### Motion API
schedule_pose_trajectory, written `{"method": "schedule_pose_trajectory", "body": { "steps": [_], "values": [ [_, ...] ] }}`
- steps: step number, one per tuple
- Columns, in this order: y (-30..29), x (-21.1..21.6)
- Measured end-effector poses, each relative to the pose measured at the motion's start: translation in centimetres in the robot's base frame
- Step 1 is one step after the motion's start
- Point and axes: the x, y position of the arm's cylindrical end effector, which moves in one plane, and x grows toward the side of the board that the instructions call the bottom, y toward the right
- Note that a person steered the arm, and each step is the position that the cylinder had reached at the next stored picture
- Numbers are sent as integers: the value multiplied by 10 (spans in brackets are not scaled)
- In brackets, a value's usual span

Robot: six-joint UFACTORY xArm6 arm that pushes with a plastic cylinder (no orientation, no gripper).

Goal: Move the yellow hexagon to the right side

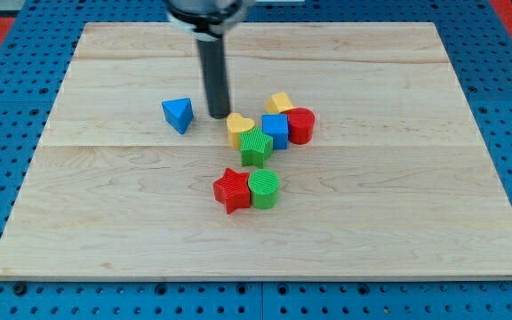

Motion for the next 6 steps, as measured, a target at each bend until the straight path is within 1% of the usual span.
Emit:
{"method": "schedule_pose_trajectory", "body": {
  "steps": [1,2,3,4,5,6],
  "values": [
    [78,-3],
    [99,-8],
    [65,-11],
    [77,-37],
    [111,-57],
    [164,-31]
  ]
}}
